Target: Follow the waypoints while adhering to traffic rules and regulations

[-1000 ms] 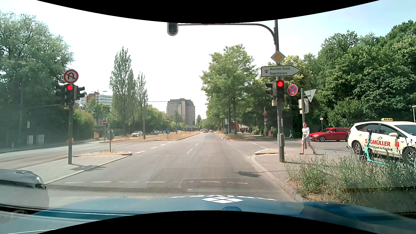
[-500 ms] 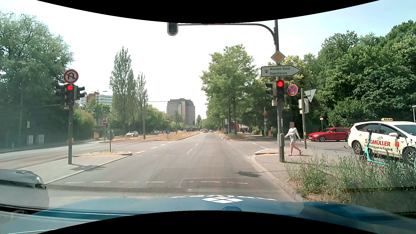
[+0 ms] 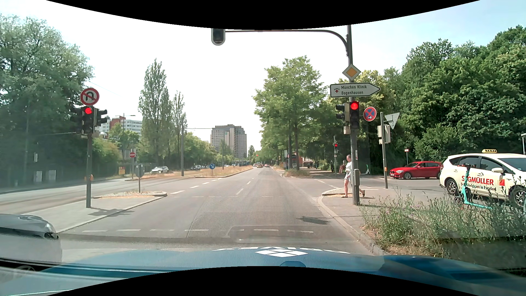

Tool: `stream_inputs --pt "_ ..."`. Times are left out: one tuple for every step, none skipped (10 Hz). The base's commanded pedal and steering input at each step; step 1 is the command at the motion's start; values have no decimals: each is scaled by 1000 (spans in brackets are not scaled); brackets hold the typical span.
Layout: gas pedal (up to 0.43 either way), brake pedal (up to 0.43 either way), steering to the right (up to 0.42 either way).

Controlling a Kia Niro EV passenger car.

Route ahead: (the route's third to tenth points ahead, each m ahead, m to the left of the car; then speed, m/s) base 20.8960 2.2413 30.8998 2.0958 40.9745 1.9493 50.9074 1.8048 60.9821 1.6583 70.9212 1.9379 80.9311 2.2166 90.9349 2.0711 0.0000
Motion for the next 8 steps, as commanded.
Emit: stream_inputs --pt "0 250 -3" --pt "0 250 -3" --pt "0 250 -3" --pt "0 250 -3" --pt "0 250 -3" --pt "0 250 -3" --pt "0 250 -3" --pt "0 250 -3"
